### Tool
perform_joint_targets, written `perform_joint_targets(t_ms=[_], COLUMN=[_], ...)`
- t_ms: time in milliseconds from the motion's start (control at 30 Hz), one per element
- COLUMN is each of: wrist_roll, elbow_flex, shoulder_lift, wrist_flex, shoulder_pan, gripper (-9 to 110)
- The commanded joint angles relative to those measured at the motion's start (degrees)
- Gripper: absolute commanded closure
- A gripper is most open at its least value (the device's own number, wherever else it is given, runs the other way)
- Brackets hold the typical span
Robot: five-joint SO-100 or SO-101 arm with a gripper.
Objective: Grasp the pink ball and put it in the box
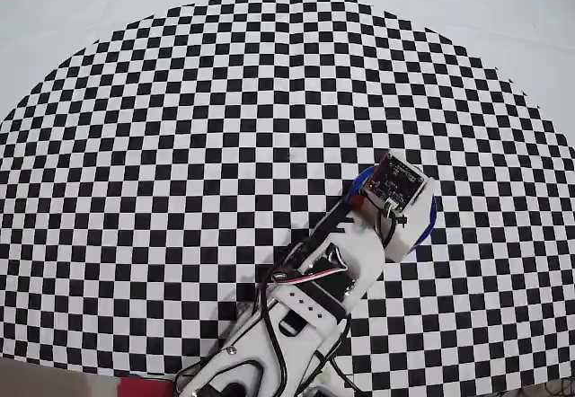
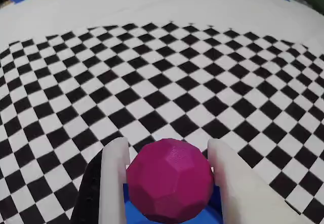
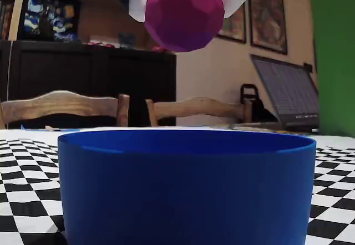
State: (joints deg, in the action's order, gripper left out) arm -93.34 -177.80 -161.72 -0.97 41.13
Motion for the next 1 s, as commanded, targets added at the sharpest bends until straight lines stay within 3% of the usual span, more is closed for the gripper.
perform_joint_targets(t_ms=[0,967], wrist_roll=[-0.4,0.3], elbow_flex=[-0.3,-0.5], shoulder_lift=[-0.7,0.4], wrist_flex=[-0.2,-4.9], shoulder_pan=[0.6,1.1], gripper=[101,101])
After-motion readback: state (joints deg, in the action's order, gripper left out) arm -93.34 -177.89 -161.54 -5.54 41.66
